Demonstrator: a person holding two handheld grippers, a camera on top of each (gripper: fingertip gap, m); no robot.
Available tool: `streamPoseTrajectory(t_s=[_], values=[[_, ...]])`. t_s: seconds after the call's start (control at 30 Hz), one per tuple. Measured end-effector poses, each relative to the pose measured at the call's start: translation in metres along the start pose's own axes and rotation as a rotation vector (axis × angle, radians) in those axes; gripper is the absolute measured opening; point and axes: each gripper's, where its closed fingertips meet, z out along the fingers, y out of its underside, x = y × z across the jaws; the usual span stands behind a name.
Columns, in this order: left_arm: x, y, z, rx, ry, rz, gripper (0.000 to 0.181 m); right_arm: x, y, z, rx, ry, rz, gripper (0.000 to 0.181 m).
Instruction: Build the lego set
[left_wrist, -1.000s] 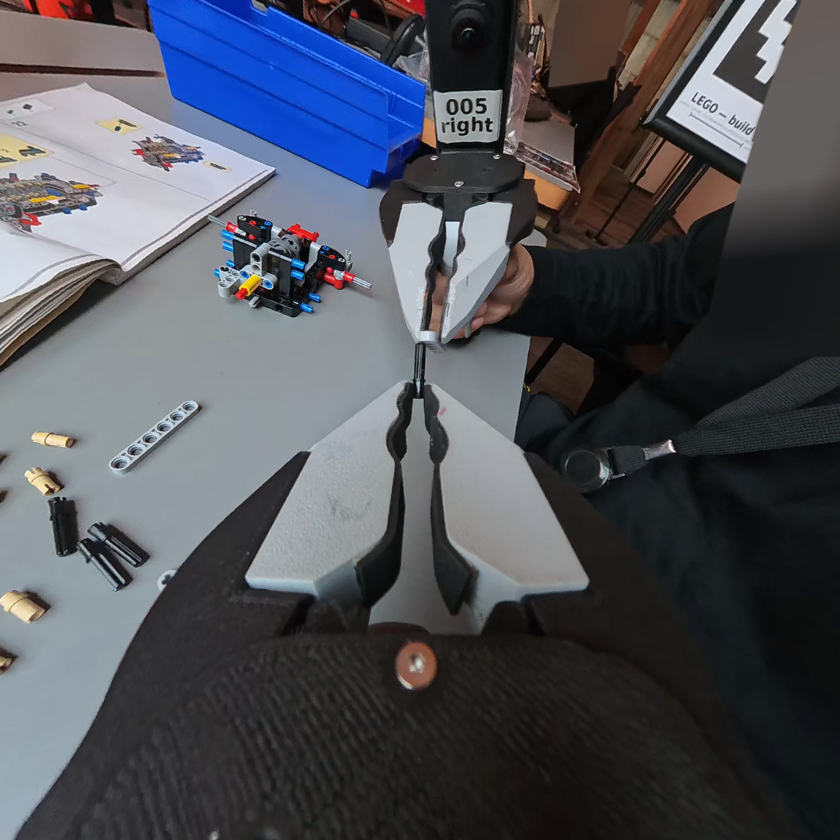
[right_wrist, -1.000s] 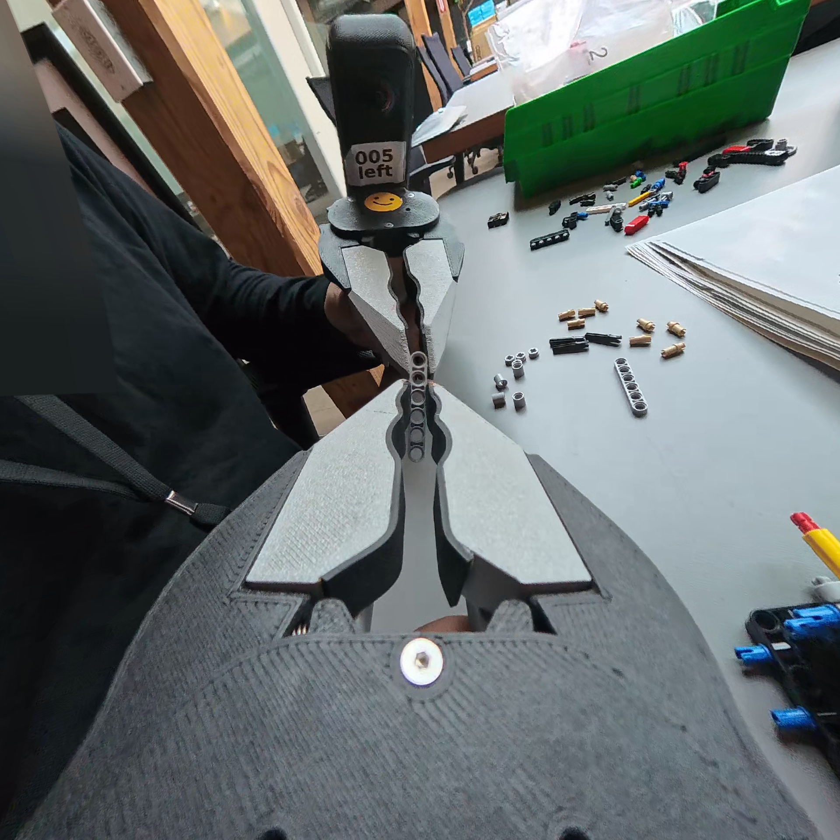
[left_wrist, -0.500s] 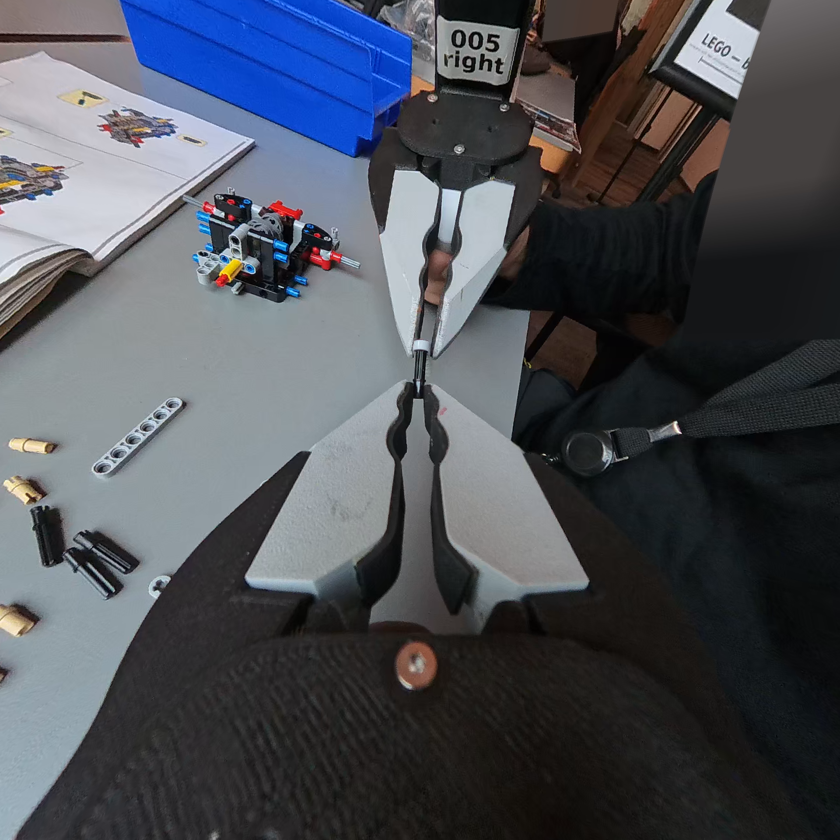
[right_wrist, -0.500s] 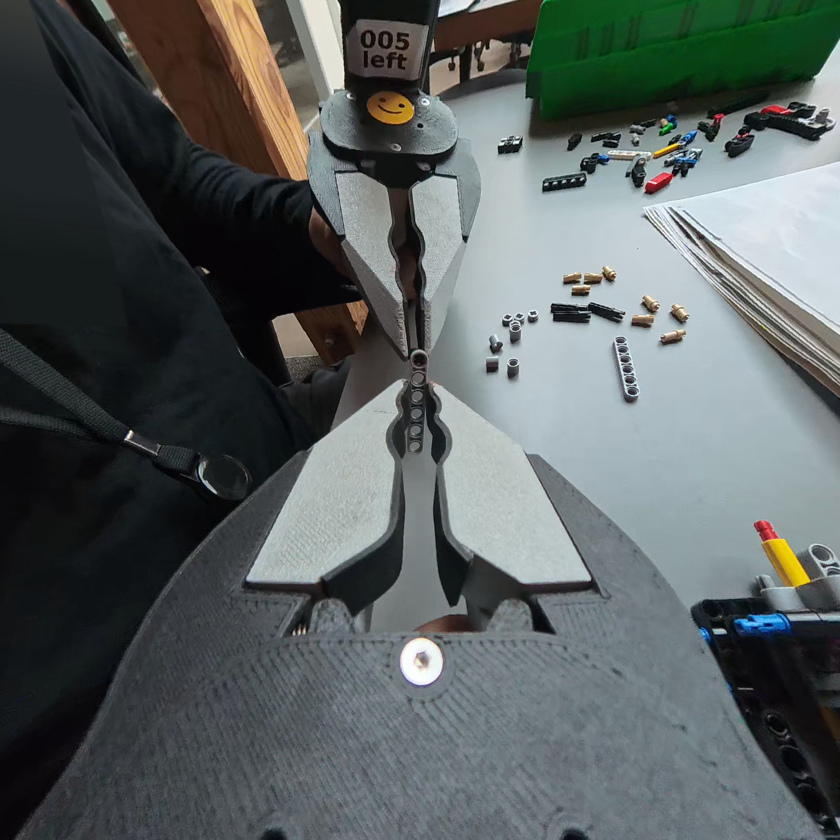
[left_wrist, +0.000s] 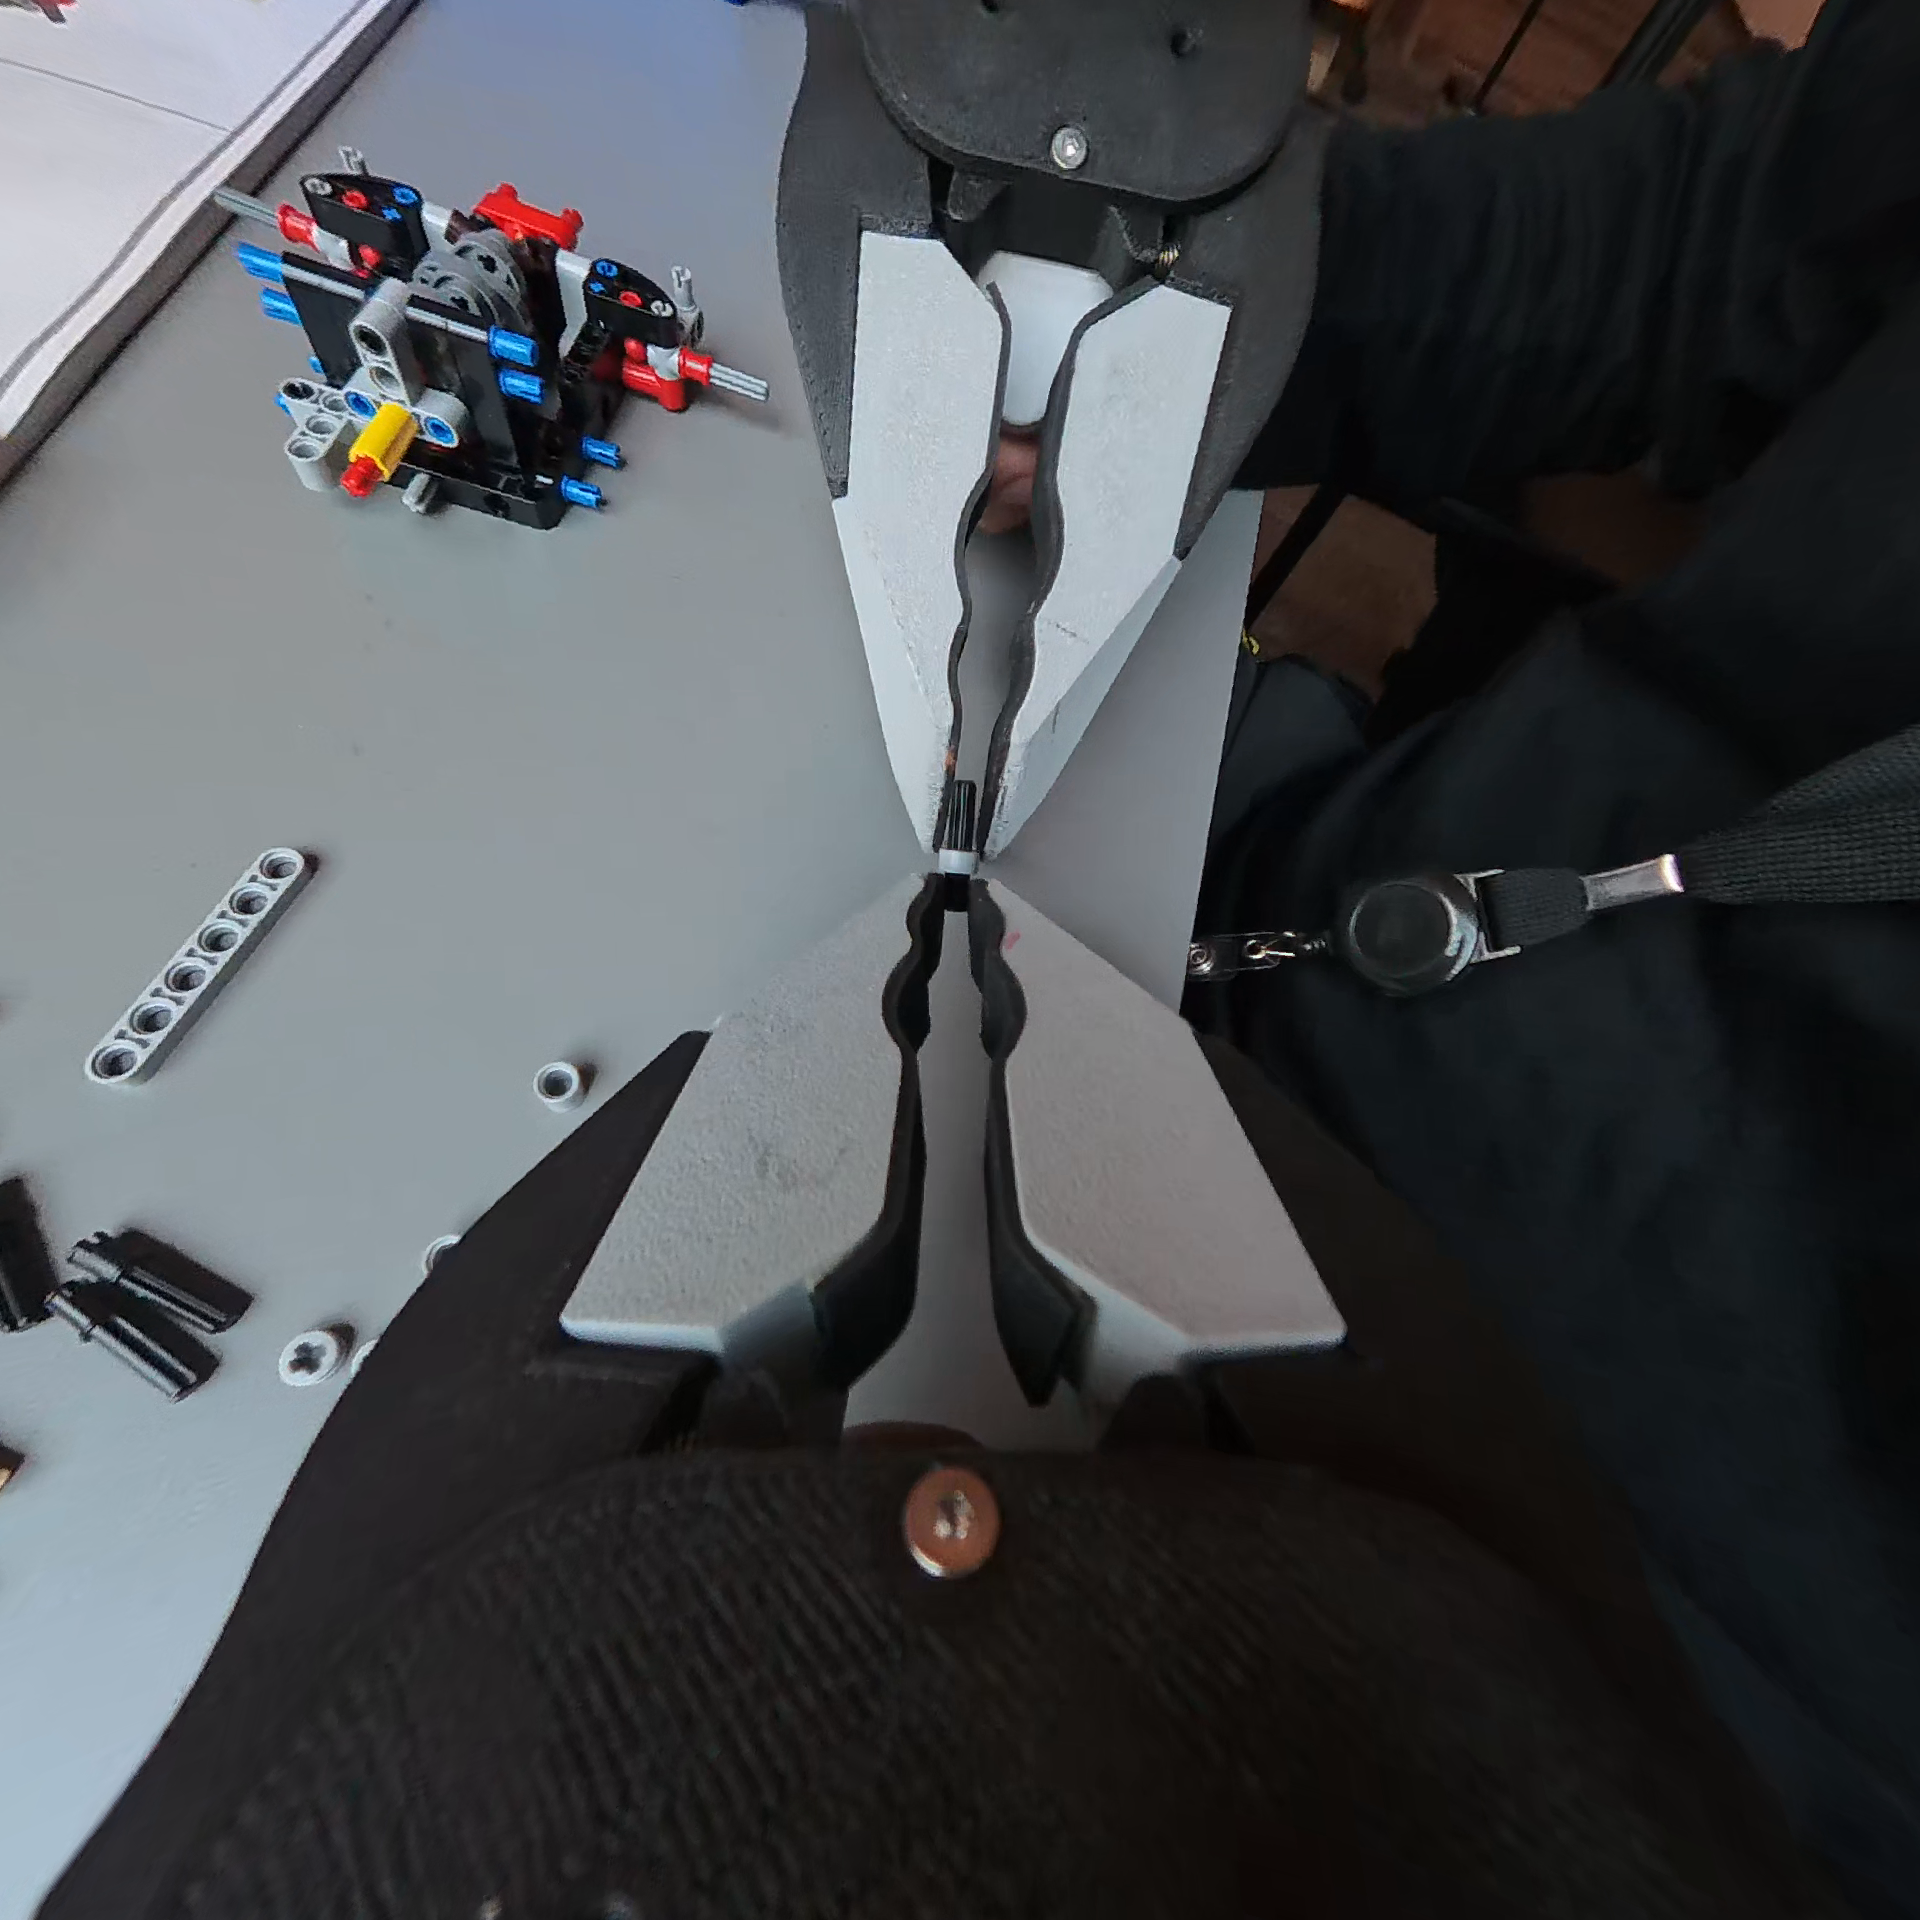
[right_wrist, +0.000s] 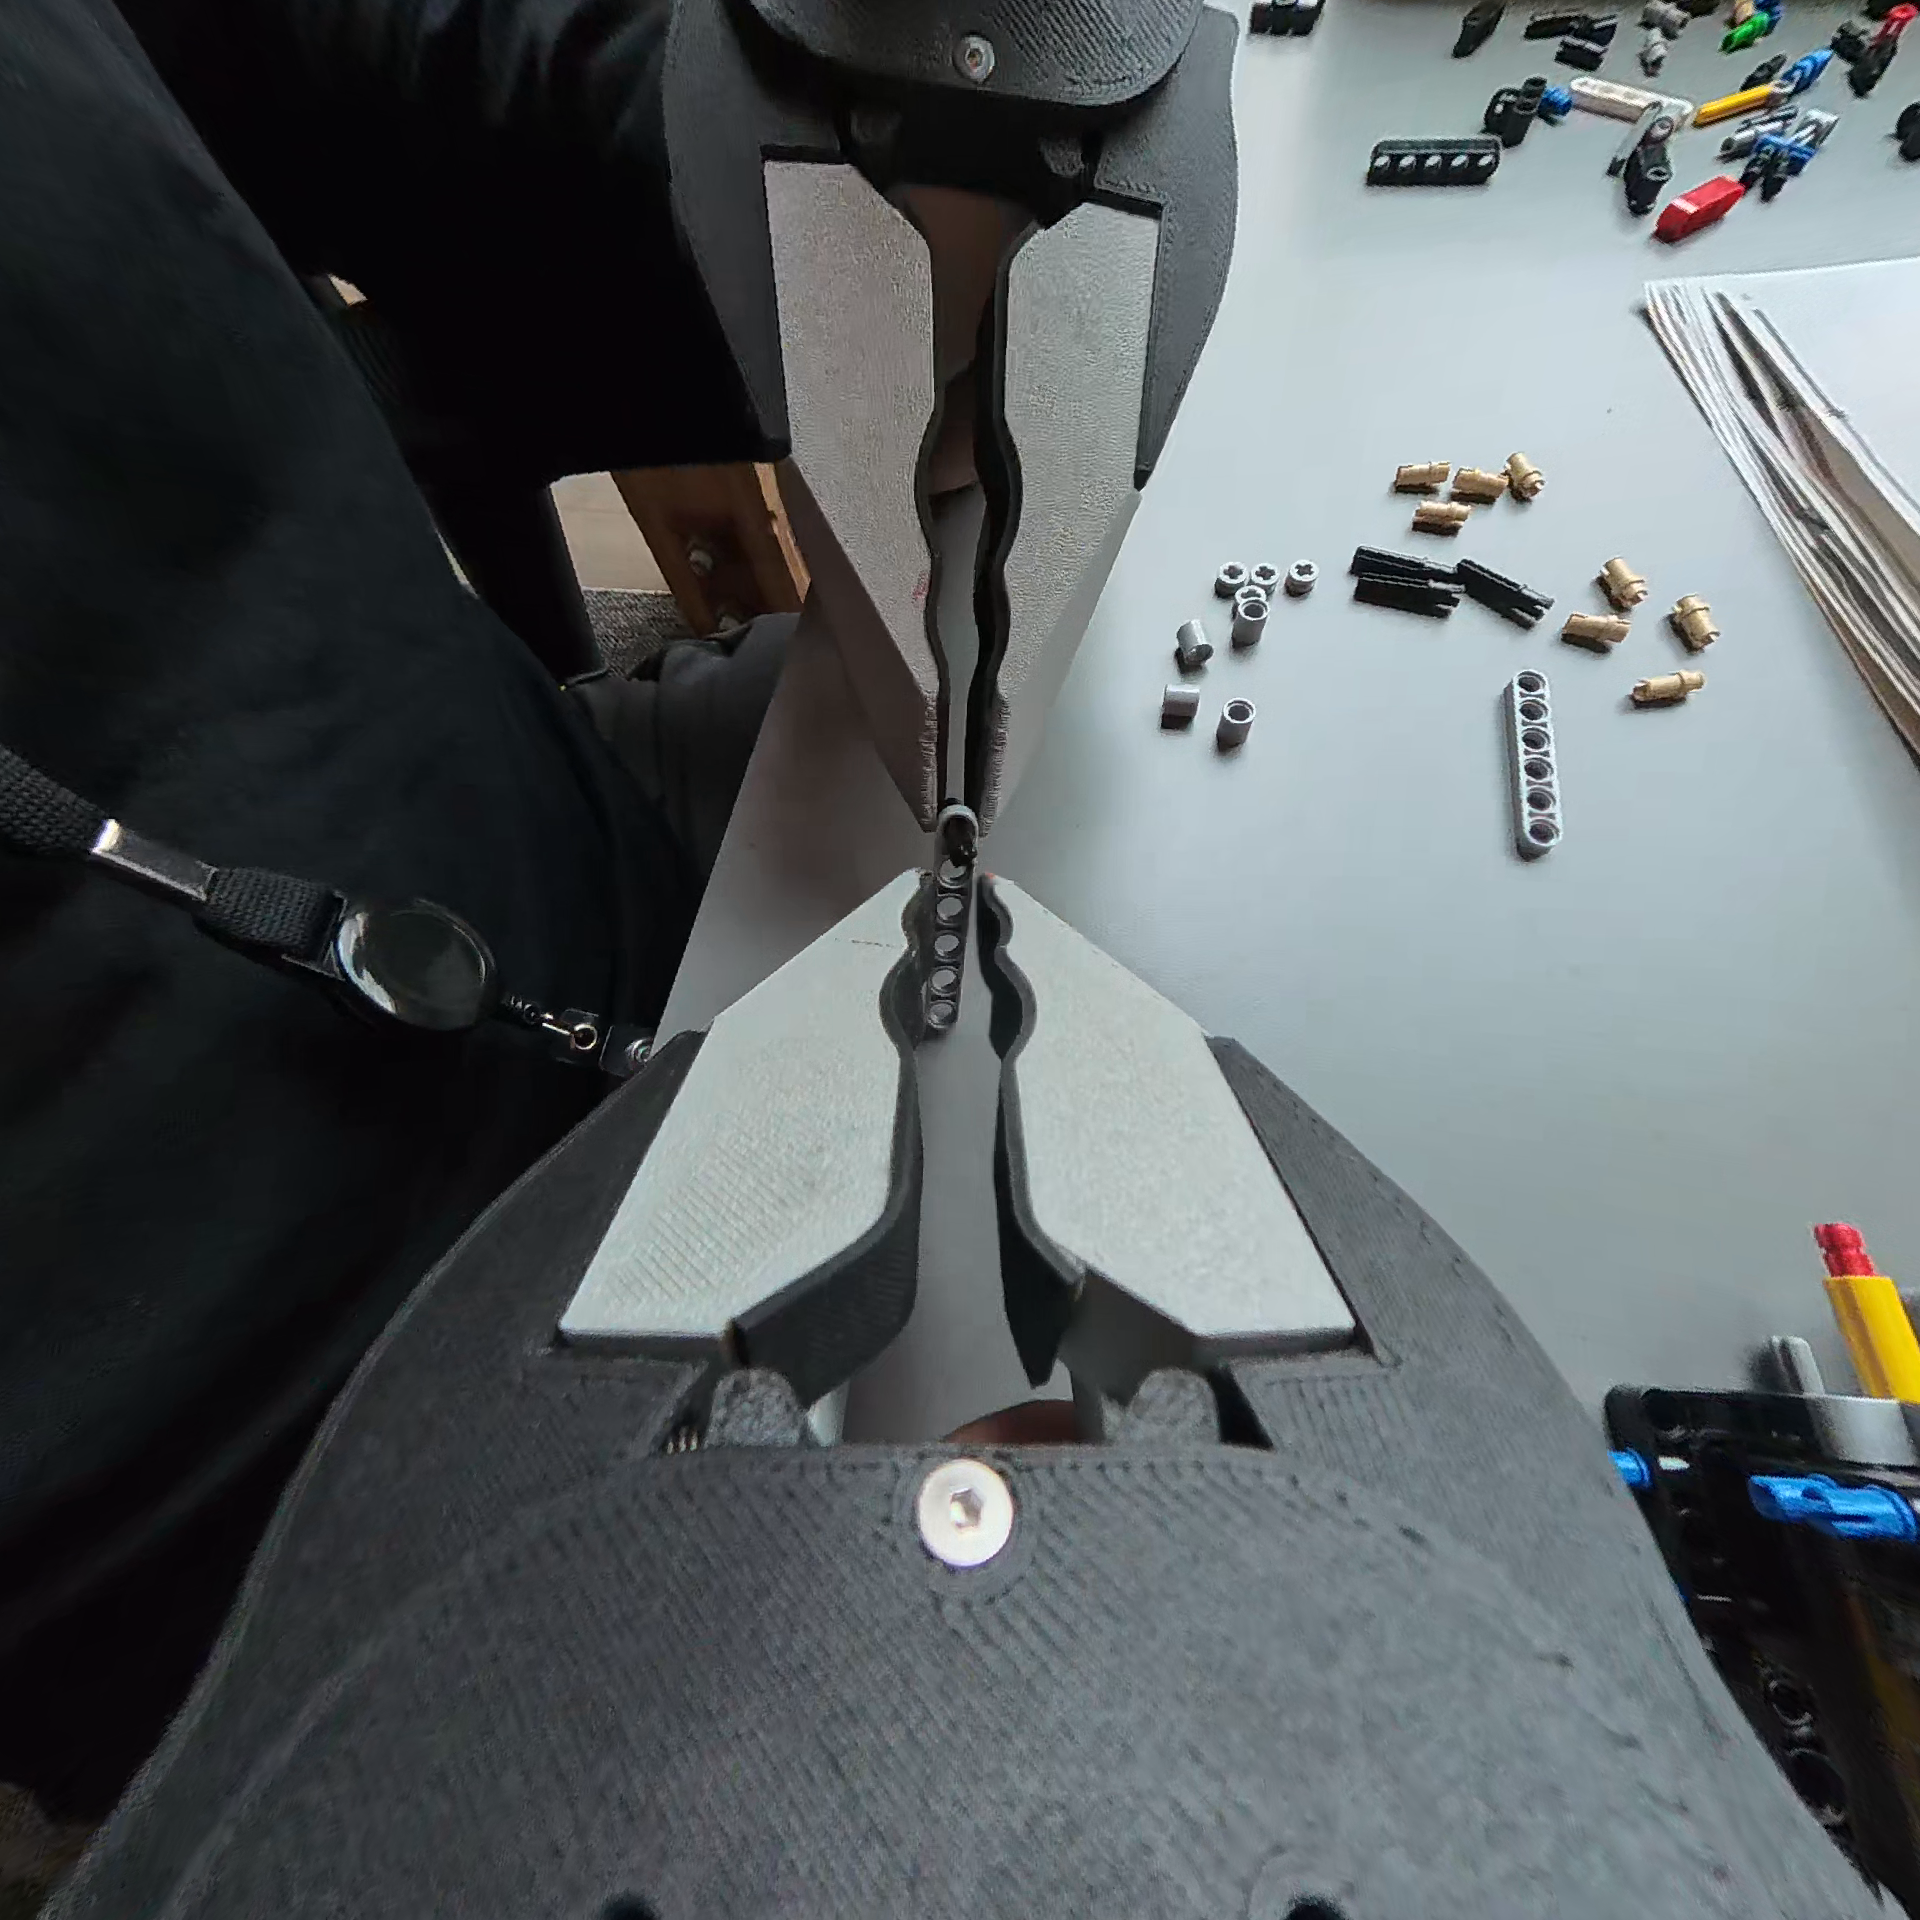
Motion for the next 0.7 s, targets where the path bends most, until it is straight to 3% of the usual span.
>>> streamPoseTrajectory(t_s=[0.13, 0.27, 0.57, 0.7], values=[[-0.001, -0.002, 0.0, 0.012, -0.008, 0.001, 0.002, 0.004, -0.009, -0.005, 0.07, 0.007, 0.033, 0.008], [0.0, -0.006, -0.001, 0.041, -0.019, 0.006, 0.002, 0.002, -0.016, -0.012, 0.132, -0.024, 0.065, 0.001], [-0.001, -0.011, -0.004, 0.081, -0.028, -0.015, 0.002, 0.004, -0.018, -0.013, 0.149, -0.021, 0.081, 0.001], [-0.004, -0.004, -0.006, 0.052, -0.018, -0.046, 0.003, 0.007, -0.011, -0.01, 0.09, 0.02, 0.055, 0.001]])
